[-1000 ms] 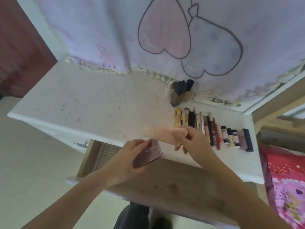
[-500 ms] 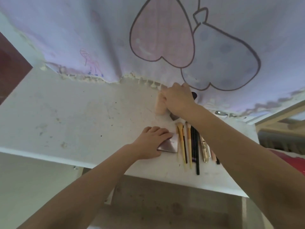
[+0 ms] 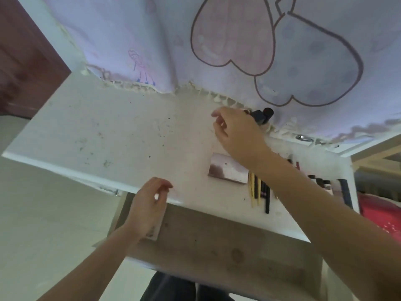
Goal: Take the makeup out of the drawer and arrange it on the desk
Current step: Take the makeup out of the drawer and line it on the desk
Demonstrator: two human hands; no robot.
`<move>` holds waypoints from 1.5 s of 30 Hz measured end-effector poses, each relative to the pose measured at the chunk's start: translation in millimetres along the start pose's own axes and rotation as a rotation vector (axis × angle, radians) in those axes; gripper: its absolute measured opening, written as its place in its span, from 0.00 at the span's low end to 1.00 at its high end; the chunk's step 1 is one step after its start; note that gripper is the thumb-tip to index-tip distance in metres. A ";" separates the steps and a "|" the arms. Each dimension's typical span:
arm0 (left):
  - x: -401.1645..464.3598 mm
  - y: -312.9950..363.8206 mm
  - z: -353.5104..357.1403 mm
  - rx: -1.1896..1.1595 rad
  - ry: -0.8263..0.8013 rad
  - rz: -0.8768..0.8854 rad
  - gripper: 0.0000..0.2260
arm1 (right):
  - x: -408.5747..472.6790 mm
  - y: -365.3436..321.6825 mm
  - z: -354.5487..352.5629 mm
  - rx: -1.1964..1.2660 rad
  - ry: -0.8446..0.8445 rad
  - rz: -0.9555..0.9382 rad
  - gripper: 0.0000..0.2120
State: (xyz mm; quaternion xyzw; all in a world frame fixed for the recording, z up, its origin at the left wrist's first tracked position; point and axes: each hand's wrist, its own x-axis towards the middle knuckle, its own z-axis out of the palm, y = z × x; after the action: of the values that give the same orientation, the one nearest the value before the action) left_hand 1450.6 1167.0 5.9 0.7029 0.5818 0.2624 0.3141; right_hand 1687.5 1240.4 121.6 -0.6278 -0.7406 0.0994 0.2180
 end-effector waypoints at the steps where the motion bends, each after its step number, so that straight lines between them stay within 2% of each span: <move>1: -13.7 -14.7 -5.7 0.012 -0.022 -0.174 0.10 | -25.6 -13.9 12.5 0.148 -0.048 -0.036 0.10; 2: -24.3 -29.7 -7.1 0.073 -0.083 -0.319 0.10 | -53.5 -26.2 30.7 0.238 -0.162 -0.049 0.09; 4: -35.0 -53.0 -0.9 0.288 -0.276 -0.465 0.12 | -105.1 -43.1 78.9 0.346 -0.502 0.045 0.10; 5: -36.2 -60.0 4.1 0.359 -0.338 -0.496 0.14 | -124.4 -46.6 105.2 0.393 -0.640 0.144 0.11; 7: -34.0 -70.8 14.8 0.365 -0.366 -0.544 0.20 | -148.9 -47.2 154.7 0.490 -0.778 0.408 0.12; 9: -30.4 -78.0 26.2 0.356 -0.353 -0.605 0.26 | -158.0 -49.5 191.2 0.642 -0.801 0.682 0.14; 11: -28.5 -80.8 36.7 0.370 -0.346 -0.637 0.28 | -160.2 -56.3 217.9 0.750 -0.746 0.870 0.14; 16: -28.9 -90.5 34.4 0.240 -0.288 -0.665 0.29 | -149.0 -83.9 247.4 0.994 -0.614 1.153 0.13; 18: -29.8 -100.0 26.1 0.165 -0.313 -0.661 0.28 | -146.4 -91.2 253.1 1.004 -0.551 1.229 0.11; 23: -29.7 -115.6 19.7 0.144 -0.408 -0.618 0.22 | -141.7 -93.5 249.2 0.996 -0.549 1.183 0.11; 28: -29.9 -102.8 18.0 0.246 -0.360 -0.545 0.18 | -140.3 -87.7 217.8 1.114 -0.587 1.207 0.11; 31: -30.4 -80.9 -1.3 0.265 -0.335 -0.588 0.16 | -140.9 -85.7 187.5 1.219 -0.616 1.250 0.10; 33: -33.8 -68.1 -24.0 0.253 -0.397 -0.644 0.14 | -144.7 -88.3 165.9 1.215 -0.669 1.199 0.10; 38: -53.4 -30.9 -90.4 -0.169 -0.480 -0.825 0.11 | -150.0 -101.3 115.6 1.194 -0.808 1.026 0.09; 41: -51.6 -2.6 -117.6 -0.201 -0.467 -0.736 0.11 | -137.5 -103.7 81.0 1.184 -0.849 0.914 0.09; 45: -13.9 28.3 -125.4 -0.341 -0.347 -0.609 0.17 | -102.7 -89.7 46.2 1.176 -0.670 0.782 0.21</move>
State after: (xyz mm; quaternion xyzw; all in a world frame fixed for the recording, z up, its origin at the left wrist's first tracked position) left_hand 1374.4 1166.8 110.4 0.4696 0.6501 0.1272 0.5837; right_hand 1599.2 1129.1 98.1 -0.5610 -0.3175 0.7295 0.2289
